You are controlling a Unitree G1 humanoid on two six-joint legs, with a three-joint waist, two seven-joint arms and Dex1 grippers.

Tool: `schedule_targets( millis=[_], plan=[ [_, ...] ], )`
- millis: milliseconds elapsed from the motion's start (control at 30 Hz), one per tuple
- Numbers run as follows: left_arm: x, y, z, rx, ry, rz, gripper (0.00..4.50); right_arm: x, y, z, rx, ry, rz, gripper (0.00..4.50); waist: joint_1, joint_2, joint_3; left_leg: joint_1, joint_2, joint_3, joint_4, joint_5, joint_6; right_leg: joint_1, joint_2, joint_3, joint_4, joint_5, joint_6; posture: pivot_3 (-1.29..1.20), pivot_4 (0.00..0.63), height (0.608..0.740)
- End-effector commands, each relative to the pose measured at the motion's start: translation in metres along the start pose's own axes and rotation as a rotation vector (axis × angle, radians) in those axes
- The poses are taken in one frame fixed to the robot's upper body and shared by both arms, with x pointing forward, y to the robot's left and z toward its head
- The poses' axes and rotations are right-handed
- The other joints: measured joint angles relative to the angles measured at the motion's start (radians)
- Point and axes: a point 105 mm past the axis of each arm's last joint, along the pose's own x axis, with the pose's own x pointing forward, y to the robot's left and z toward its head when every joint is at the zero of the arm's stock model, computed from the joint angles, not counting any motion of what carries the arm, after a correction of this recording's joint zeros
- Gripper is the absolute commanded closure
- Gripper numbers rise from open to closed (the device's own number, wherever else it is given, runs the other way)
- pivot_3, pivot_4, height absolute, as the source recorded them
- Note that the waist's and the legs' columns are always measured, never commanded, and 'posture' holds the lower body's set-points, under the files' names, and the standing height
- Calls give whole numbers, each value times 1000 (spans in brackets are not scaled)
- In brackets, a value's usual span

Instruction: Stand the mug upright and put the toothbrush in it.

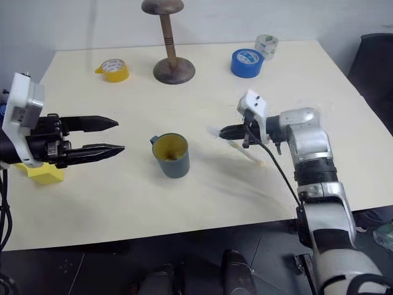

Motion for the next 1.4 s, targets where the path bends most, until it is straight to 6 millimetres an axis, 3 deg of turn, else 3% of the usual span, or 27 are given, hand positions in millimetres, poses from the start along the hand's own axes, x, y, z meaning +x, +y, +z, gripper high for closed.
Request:
schedule_targets(
  millis=[33, 133, 300, 633, 900, 1100, 1300, 1400],
  plan=[
    [-9, 0, 11, 45, -20, -5, 1241, -5, 17, 69, 21, -252, -53, 4471, 1, 0, 0, 0, 0, 1, 0, 0, -1, -2, 0, 2, 3, 0, 0, 0, 150, 740],
    [-12, 2, 13, 49, -18, -6, 1241, -2, 28, 104, 38, -386, -65, 4471, 4, 0, 0, 1, 0, 2, 0, 1, -2, -4, 0, 3, 6, -1, -1, 0, 150, 740],
    [-15, 5, 16, 58, -21, 6, 1241, 2, 40, 136, 110, -529, -46, 4471, 7, 0, 0, 0, -1, 3, -1, 1, -2, -6, 0, 4, 7, -1, -1, 0, 150, 740],
    [-15, 5, 19, 68, -21, 20, 1241, 44, 87, 121, 179, -550, 96, 4471, -2, -1, 0, 0, -1, 4, -2, 1, -2, -7, 0, 4, 7, -1, -1, 0, 150, 740],
    [-15, 3, 20, 68, -12, 27, 1241, 73, 82, 83, 91, -468, 8, 4471, 0, -1, -1, 0, -2, 5, -2, 1, -2, -7, 0, 5, 7, -1, -1, 0, 150, 740],
    [-17, 5, 21, 72, -8, 44, 1241, 61, 77, 109, 120, -552, 19, 4471, -2, -1, -1, 0, -1, 4, -2, 1, -2, -8, 0, 5, 8, -1, -1, 0, 150, 740],
    [-15, 7, 22, 77, -13, 46, 1241, 43, 91, 138, 186, -613, 138, 4471, -2, -1, -1, 0, -1, 4, -2, 1, -2, -8, 0, 5, 8, -1, -1, 0, 150, 740],
    [-14, 8, 22, 81, -14, 43, 1241, 38, 83, 145, 135, -622, 85, 4471, -1, -1, -1, 0, -1, 4, -2, 1, -2, -8, 0, 5, 8, -1, -1, 0, 150, 740]
  ],
)
